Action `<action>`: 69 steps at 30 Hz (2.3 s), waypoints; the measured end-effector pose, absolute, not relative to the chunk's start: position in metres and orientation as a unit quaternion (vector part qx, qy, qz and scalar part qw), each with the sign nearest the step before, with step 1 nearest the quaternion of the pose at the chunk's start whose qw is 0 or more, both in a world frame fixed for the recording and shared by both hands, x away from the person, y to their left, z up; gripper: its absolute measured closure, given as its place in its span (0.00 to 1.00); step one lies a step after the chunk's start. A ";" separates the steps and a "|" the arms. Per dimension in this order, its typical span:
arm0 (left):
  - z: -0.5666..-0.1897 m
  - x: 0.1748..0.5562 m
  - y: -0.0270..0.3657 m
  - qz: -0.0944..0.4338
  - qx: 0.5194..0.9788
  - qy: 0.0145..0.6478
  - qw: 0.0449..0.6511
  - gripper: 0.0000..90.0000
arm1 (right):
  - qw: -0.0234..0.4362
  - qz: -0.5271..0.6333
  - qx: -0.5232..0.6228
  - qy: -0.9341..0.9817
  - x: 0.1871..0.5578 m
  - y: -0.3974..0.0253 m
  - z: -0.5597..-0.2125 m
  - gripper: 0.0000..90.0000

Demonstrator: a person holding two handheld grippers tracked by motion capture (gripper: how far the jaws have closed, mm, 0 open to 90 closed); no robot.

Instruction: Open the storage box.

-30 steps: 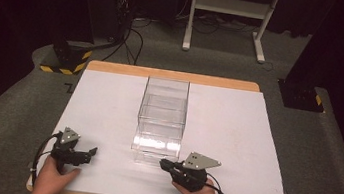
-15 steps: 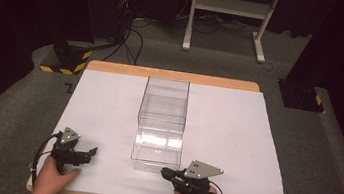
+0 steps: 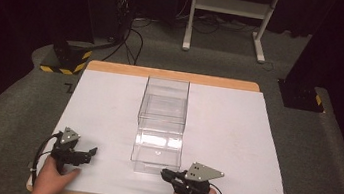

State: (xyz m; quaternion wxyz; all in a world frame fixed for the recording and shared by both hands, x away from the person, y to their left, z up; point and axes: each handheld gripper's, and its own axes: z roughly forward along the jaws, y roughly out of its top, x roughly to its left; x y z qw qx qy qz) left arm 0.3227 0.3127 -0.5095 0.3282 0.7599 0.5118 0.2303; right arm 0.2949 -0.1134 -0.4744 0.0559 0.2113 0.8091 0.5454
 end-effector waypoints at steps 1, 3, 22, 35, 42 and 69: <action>-0.510 0.323 0.313 0.230 0.760 0.512 0.328 0.14 | 0.057 0.546 0.211 0.809 0.294 -0.114 -0.474 0.89; -0.510 0.323 0.313 0.231 0.759 0.512 0.329 0.14 | 0.058 0.549 0.213 0.807 0.293 -0.115 -0.473 0.88; -0.510 0.323 0.313 0.231 0.760 0.511 0.329 0.14 | 0.094 0.572 0.213 0.786 0.290 -0.129 -0.455 0.87; -0.510 0.323 0.313 0.230 0.760 0.511 0.329 0.14 | 0.138 0.582 0.231 0.767 0.299 -0.141 -0.445 0.78; -0.510 0.323 0.313 0.231 0.760 0.511 0.329 0.14 | 0.161 0.579 0.260 0.756 0.308 -0.157 -0.445 0.72; -0.510 0.323 0.313 0.230 0.760 0.512 0.329 0.14 | 0.263 0.413 0.456 0.743 0.353 -0.257 -0.485 0.37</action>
